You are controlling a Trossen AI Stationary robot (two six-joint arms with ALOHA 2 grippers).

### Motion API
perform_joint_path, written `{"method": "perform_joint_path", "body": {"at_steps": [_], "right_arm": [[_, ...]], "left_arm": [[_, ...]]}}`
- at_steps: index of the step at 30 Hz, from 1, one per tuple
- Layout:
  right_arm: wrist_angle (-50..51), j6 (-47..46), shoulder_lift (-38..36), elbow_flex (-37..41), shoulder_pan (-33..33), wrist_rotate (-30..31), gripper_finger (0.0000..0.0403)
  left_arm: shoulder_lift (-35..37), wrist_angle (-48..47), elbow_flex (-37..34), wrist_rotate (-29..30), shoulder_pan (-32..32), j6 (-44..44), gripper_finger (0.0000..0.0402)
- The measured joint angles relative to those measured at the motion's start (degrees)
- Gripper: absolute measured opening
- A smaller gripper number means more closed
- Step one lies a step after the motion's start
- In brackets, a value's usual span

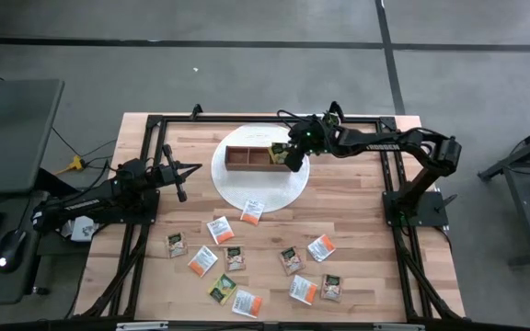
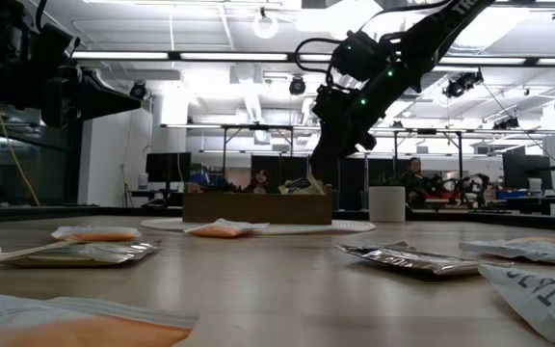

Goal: Pick & Place Tea
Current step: Put the brown tea bag into the middle section of the wooden organizer

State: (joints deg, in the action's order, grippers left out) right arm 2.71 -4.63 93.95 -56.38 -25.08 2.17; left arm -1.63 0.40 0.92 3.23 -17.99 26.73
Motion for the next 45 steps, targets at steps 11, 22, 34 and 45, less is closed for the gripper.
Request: {"method": "perform_joint_path", "body": {"at_steps": [11,22,34,45], "right_arm": [[13.2,-8.5,-9.9,0.0,6.8,4.8,0.0176],[32.7,-28.6,-19.6,0.0,19.9,4.5,0.0161],[37.0,-48.1,-18.3,0.0,35.2,-2.3,0.0159],[39.2,-60.1,-14.8,0.0,46.5,-7.8,0.017]], "left_arm": [[0.0,0.0,0.0,0.0,0.0,0.0,0.0001],[0.0,0.0,0.0,0.0,0.0,0.0,0.0001],[0.0,0.0,0.0,0.0,0.0,0.0,0.0001],[0.0,0.0,0.0,0.0,0.0,0.0,0.0001]]}}
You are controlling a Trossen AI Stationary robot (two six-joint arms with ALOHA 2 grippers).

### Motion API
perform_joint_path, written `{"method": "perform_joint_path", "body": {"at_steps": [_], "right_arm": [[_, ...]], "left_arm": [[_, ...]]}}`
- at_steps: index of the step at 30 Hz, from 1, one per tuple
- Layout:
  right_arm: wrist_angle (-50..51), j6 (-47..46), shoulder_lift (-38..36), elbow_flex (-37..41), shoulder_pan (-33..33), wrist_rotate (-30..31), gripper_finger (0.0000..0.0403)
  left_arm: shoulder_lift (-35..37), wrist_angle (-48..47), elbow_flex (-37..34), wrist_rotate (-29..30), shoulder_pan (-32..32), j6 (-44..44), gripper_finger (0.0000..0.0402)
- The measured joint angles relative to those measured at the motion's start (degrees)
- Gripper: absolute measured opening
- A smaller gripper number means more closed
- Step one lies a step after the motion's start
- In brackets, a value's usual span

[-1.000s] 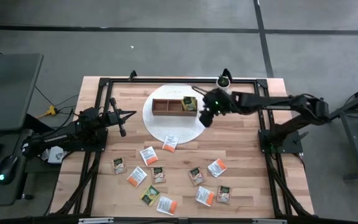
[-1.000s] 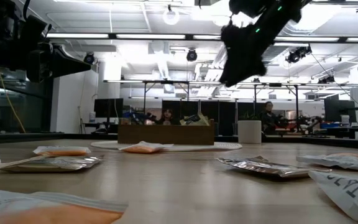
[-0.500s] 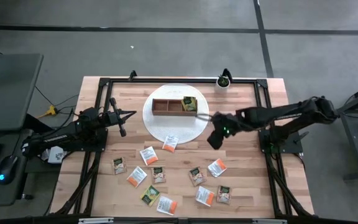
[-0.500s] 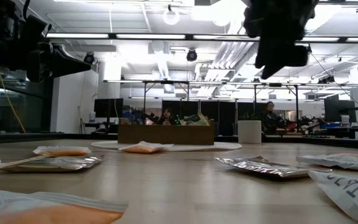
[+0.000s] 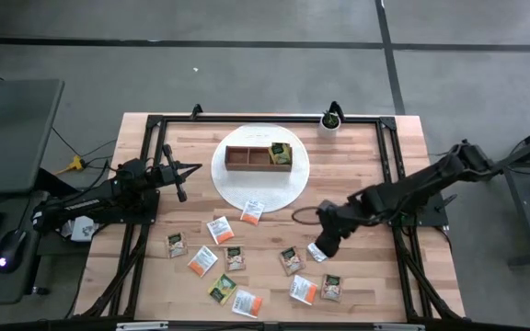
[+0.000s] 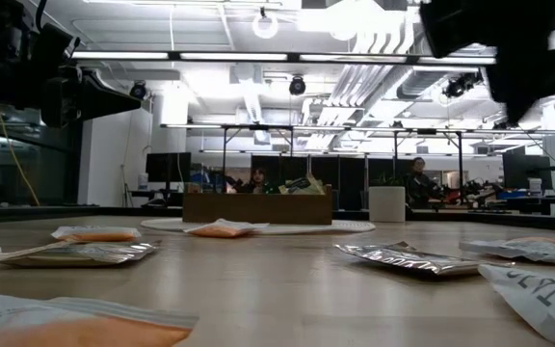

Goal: Pick & Place Tea
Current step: Put the brown tea bag into the middle section of the wooden organizer

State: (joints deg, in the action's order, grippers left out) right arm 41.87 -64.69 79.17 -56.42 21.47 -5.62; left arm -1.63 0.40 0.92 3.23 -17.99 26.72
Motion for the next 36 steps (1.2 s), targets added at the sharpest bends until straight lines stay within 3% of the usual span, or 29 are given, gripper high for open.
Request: {"method": "perform_joint_path", "body": {"at_steps": [10,17,21,27,36], "right_arm": [[3.5,2.4,3.1,0.0,9.3,-3.1,0.0228],[0.0,8.2,6.9,0.0,16.9,-1.3,0.0232],[-3.9,8.8,9.9,0.0,20.3,2.9,0.0232],[-9.1,8.9,14.1,0.0,21.5,6.0,0.0232],[-11.3,9.1,19.2,0.0,21.6,5.9,0.0232]], "left_arm": [[0.0,0.0,0.0,0.0,0.0,0.0,0.0001],[0.0,0.0,0.0,0.0,0.0,0.0,0.0001],[0.0,0.0,0.0,0.0,0.0,0.0,0.0001],[0.0,0.0,0.0,0.0,0.0,0.0,0.0001],[0.0,0.0,0.0,0.0,0.0,0.0,0.0001]]}}
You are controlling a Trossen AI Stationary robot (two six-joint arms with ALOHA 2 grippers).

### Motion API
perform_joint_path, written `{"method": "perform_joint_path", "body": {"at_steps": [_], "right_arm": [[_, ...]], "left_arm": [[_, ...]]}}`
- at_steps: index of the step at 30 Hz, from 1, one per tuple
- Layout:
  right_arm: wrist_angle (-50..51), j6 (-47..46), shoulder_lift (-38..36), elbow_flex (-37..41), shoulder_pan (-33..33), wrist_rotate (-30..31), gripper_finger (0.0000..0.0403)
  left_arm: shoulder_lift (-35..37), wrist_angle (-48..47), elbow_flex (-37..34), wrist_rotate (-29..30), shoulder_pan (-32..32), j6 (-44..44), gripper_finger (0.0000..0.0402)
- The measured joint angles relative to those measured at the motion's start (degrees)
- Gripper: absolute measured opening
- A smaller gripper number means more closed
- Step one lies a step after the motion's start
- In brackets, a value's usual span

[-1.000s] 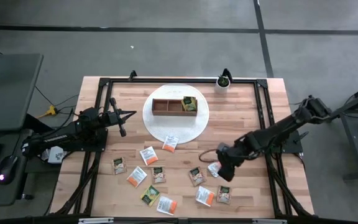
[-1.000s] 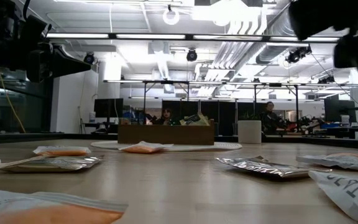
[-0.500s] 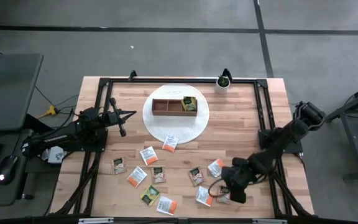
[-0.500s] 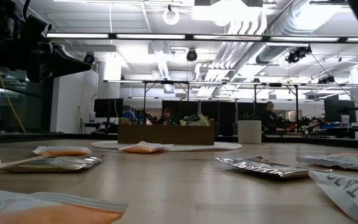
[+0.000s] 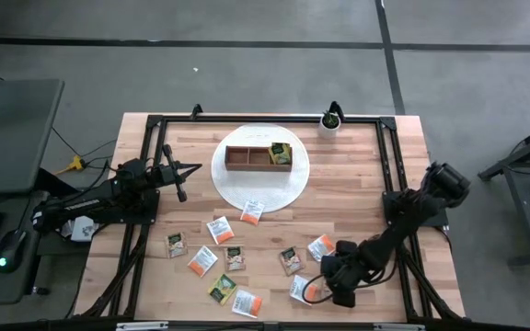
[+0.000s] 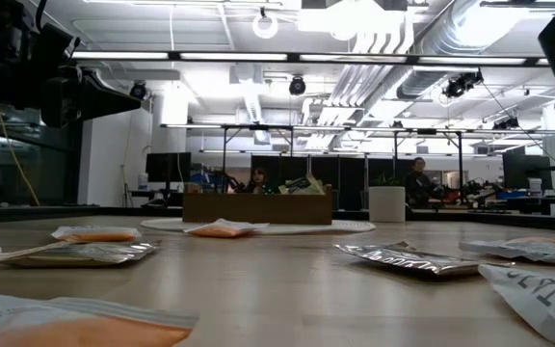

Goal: Pick & Place Tea
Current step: Put the brown tea bag into the middle section of the wooden organizer

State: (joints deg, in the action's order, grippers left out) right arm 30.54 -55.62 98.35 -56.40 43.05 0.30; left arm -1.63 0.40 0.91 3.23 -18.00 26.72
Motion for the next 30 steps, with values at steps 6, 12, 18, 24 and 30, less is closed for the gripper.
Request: {"method": "perform_joint_path", "body": {"at_steps": [6,12,18,24,30], "right_arm": [[0.0,-0.8,0.3,0.0,0.0,0.9,0.0232],[-0.1,-1.9,0.3,0.0,0.0,0.7,0.0232],[-0.3,-2.4,0.3,0.0,0.0,1.0,0.0232],[0.2,-2.0,0.3,0.0,0.0,4.0,0.0232],[0.2,-0.9,0.3,0.0,0.1,4.2,0.0232]], "left_arm": [[0.0,0.0,0.0,0.0,0.0,0.0,0.0001],[0.0,0.0,0.0,0.0,0.0,0.0,0.0001],[0.0,0.0,0.0,0.0,0.0,0.0,0.0001],[0.0,0.0,0.0,0.0,0.0,0.0,0.0001],[0.0,0.0,0.0,0.0,0.0,0.0,0.0001]]}}
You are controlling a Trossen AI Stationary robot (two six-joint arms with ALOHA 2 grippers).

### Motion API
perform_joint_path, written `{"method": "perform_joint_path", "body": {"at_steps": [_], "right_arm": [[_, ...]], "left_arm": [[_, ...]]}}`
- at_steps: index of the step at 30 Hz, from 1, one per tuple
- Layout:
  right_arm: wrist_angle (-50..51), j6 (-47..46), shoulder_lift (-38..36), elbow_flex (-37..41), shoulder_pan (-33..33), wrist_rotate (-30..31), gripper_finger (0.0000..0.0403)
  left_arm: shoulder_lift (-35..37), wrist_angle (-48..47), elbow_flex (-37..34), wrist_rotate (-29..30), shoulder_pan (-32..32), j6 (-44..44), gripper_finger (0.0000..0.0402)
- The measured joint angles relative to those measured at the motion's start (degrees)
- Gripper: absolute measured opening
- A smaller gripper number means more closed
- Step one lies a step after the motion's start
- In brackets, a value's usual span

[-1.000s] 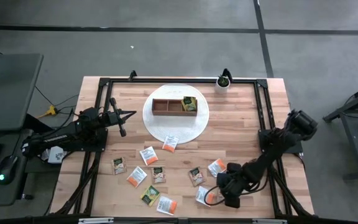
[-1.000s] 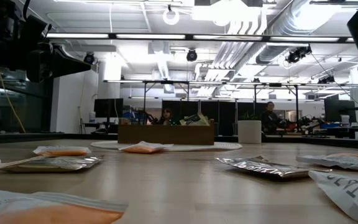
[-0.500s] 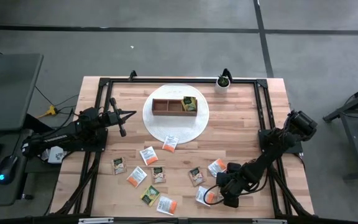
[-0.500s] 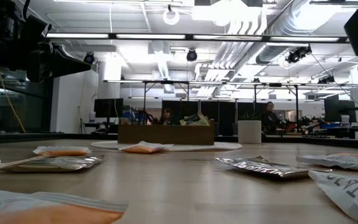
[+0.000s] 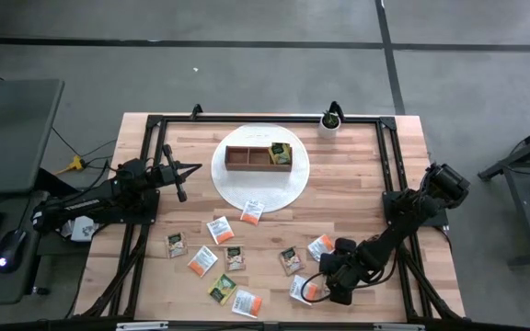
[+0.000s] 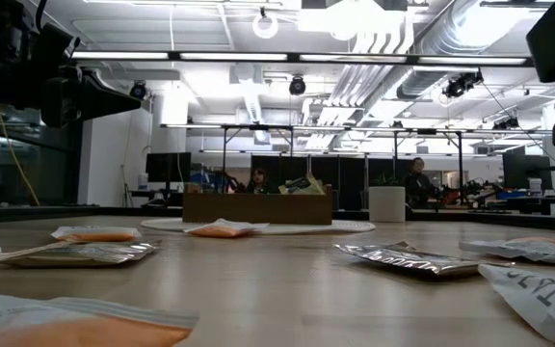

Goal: Pick & Place Tea
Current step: Put the brown tea bag into the middle section of the wooden organizer

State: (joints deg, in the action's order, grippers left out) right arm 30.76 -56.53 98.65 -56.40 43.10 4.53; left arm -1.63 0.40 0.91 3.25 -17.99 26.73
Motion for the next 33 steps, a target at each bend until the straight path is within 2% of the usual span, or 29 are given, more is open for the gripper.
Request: {"method": "perform_joint_path", "body": {"at_steps": [13,22,33], "right_arm": [[-2.0,0.5,3.0,0.0,1.3,-2.0,0.0232],[-2.1,0.1,4.2,-0.2,1.4,0.6,0.0229],[-0.5,-1.3,6.9,-0.4,1.3,0.4,0.0159]], "left_arm": [[0.0,0.0,0.0,0.0,0.0,0.0,0.0001],[0.0,0.0,0.0,0.0,0.0,0.0,0.0001],[0.0,0.0,0.0,0.0,0.0,0.0,0.0001]]}}
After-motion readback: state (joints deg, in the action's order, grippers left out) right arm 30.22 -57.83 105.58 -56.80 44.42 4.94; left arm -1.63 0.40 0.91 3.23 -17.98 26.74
